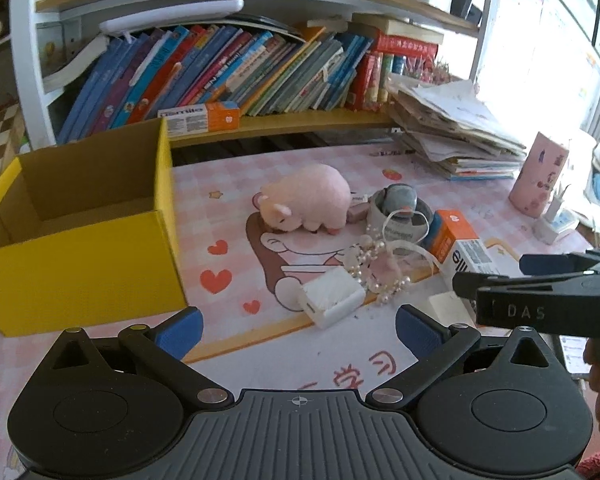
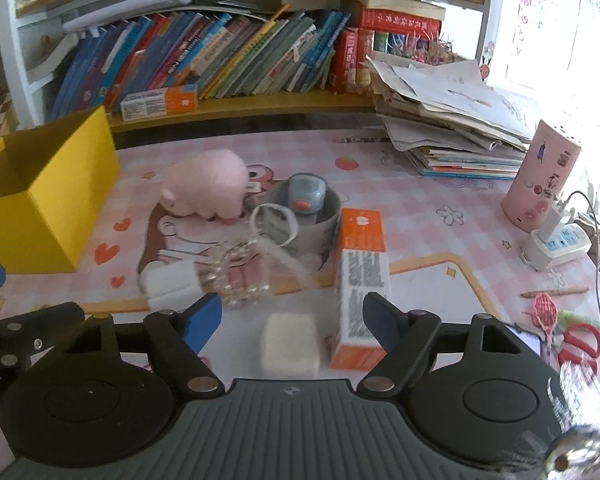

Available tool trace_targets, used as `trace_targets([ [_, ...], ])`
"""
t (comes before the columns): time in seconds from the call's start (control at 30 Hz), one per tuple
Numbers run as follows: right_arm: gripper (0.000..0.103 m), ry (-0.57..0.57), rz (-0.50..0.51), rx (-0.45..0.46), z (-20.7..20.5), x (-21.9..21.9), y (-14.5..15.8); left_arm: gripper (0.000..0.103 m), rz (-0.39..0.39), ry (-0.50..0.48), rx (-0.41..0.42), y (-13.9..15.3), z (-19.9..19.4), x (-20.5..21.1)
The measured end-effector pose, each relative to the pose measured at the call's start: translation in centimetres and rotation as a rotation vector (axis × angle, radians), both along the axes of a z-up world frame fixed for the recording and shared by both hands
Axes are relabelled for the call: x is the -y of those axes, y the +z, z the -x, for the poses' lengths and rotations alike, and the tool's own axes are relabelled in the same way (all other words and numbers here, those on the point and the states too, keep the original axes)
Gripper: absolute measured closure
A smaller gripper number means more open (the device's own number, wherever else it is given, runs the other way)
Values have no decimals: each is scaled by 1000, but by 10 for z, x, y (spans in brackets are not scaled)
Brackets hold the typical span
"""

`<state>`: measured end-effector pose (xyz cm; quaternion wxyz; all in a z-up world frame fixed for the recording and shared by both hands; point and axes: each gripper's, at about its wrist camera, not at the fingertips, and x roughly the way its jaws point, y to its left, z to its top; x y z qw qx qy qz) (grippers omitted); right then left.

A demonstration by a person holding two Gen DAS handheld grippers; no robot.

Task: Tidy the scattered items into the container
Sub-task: 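Grasp the white charger plug with the left tool while the right tool grasps the orange toothpaste box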

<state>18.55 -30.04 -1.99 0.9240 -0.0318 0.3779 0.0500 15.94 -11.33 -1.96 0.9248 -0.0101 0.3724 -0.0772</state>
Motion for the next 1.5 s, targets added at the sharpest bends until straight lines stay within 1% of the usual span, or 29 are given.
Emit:
trace_targets([
  [0.33, 26, 0, -16, -51, -42, 32, -16, 0, -64, -4, -46, -16, -35, 33],
  [0.4, 27, 2, -14, -59, -48, 36, -19, 4, -84, -3, -53, -22, -43, 37],
  [0.47, 34, 0, -11, -70, -55, 41, -23, 7, -108, -5, -64, -28, -50, 40],
  [0.5, 36, -2, -9, -77, -59, 42, -25, 8, -120, -6, -71, -32, -54, 42],
  [0.57, 45, -8, -7, -91, -65, 47, -29, 11, -138, -13, -87, -38, -61, 46],
  [0.67, 49, -15, -4, -113, -75, 53, -35, 12, -161, -32, -99, -47, -70, 54],
  [0.8, 50, -5, -18, -142, -84, 57, -43, 15, -186, -42, -125, -58, -81, 61],
  [0.87, 51, 7, -18, -150, -87, 57, -45, 19, -180, -37, -141, -63, -86, 61],
  [1.03, 52, 28, -24, -175, -97, 57, -52, 23, -163, -17, -175, -72, -96, 60],
  [1.2, 56, 44, -31, -206, -105, 56, -60, 30, -143, -17, -204, -79, -100, 61],
  [1.3, 58, 49, -36, -216, -107, 55, -62, 38, -111, -9, -203, -78, -100, 58],
  [1.4, 60, 52, -41, -223, -108, 56, -64, 38, -98, 1, -206, -77, -98, 56],
  [1.5, 65, 53, -65, -226, -106, 61, -62, 38, -63, 24, -205, -73, -93, 50],
])
